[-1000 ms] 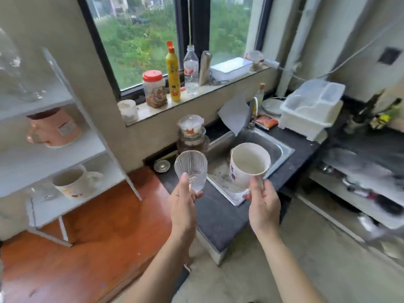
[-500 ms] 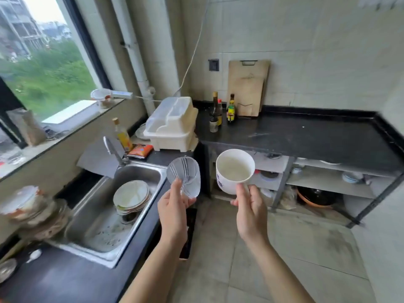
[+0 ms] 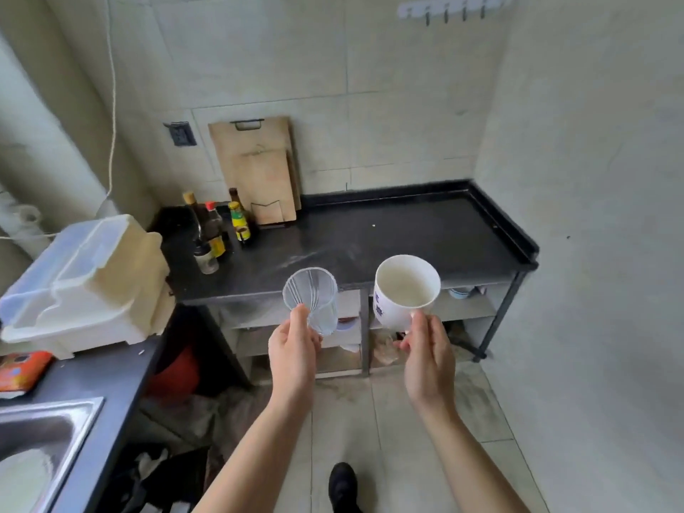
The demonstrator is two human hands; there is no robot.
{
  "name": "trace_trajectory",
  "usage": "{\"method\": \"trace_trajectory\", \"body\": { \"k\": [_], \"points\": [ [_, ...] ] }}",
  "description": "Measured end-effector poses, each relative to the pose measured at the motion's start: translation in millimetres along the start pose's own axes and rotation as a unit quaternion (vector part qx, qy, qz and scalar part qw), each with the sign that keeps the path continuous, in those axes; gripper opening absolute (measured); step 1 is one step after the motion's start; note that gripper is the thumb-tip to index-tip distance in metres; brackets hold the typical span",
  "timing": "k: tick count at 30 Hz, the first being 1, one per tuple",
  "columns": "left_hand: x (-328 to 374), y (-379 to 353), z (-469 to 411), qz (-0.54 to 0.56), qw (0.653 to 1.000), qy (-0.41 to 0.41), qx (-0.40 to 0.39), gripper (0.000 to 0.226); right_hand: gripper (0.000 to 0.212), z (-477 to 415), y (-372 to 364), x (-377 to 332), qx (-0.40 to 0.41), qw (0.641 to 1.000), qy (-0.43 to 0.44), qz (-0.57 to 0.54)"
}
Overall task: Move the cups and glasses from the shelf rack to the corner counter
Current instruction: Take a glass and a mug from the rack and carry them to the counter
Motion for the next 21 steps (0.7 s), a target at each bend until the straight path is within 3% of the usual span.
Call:
{"method": "trace_trajectory", "body": {
  "k": [11,21],
  "points": [
    [34,-239,-206,-0.070,0.987,0.006,-0.146,0.040,0.037,-289,2,24,0.082,0.995,-0.035,0.034],
    [44,-417,-336,-0.130,0.970,0.051,-0.199,0.036,0.039,-487,36,51,0.143,0.988,-0.063,0.006]
  ]
}}
Point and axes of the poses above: each hand's wrist, its own z-axis away from the middle knuckle, its own y-axis out of the back of the hand, x = y × z, the point moved 1 cm from there along -z, towards the middle knuckle, and after that the axes turned 3 degrees about -z, right-handed, at the moved point
